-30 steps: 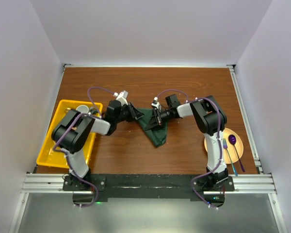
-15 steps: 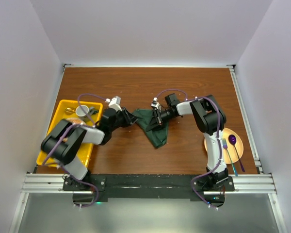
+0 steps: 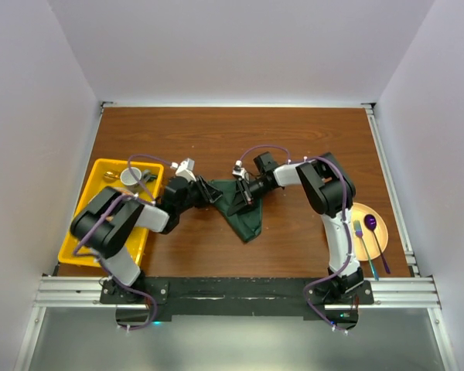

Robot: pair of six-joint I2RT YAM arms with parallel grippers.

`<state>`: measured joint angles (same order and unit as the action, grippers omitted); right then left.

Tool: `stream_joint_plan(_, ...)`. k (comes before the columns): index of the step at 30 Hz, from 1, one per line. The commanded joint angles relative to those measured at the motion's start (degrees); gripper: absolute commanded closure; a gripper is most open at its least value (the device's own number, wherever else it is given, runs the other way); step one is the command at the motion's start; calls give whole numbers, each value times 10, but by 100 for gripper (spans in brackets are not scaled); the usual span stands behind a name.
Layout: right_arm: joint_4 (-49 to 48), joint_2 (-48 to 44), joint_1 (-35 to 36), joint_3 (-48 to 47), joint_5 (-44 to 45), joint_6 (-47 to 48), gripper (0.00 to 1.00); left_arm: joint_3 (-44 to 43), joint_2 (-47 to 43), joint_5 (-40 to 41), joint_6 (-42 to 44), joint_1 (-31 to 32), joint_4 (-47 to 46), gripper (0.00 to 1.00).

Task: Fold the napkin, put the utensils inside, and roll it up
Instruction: Roll the napkin with the utensil

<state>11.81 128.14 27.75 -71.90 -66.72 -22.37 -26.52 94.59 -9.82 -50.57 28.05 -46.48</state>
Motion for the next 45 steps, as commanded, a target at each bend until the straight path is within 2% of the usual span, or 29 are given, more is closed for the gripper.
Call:
stream_joint_plan(1,68,26,2,-20,107,58,99,-30,78,-6,-21,3,-82,77)
stream_joint_plan(4,119,22,1,-37,148,98,95,-55,121,21,-25,3,-49,89)
stream_joint_plan(5,133,15,2,-37,158,114,93,-63,129,30,-25,3,5,97)
stream_joint_plan(6,140,3,2,-37,177,122,90,-70,132,37,-28,3,33,100)
stream_joint_plan(10,170,-35,9,-38,256,142,72,-106,154,61,-28,3,165,100)
stream_joint_plan(12,191,-51,15,-42,317,146,65,-108,162,67,-31,3,187,100)
stream_joint_plan(13,197,-73,26,-44,341,150,57,-107,164,67,-32,3,202,100)
stream_joint_plan(15,211,-101,45,-42,421,152,51,-104,162,73,-32,3,212,100)
stream_joint_plan(18,207,-161,69,-36,493,153,39,-94,158,71,-33,3,216,100)
stream_joint_plan(20,187,-207,97,-20,581,156,33,-94,161,68,-36,3,218,100)
stream_joint_plan(23,149,-256,149,10,701,179,29,-93,164,59,-42,3,213,100)
stream_joint_plan(26,111,-284,208,39,811,208,28,-94,168,56,-43,3,213,100)
stream_joint_plan(28,88,-288,248,53,846,220,27,-92,169,53,-43,3,210,100)
stream_joint_plan(32,73,-247,284,48,876,220,29,-90,168,45,-45,3,205,100)
stream_joint_plan(38,57,-200,284,59,885,218,34,-88,161,37,-43,-1,203,100)
stream_joint_plan(42,43,-190,282,81,880,204,41,-85,151,29,-40,-8,203,100)
stream_joint_plan(43,40,-189,280,84,879,198,49,-84,148,24,-39,-11,202,100)
stream_joint_plan(45,30,-191,275,93,849,182,57,-78,130,18,-28,-13,192,100)
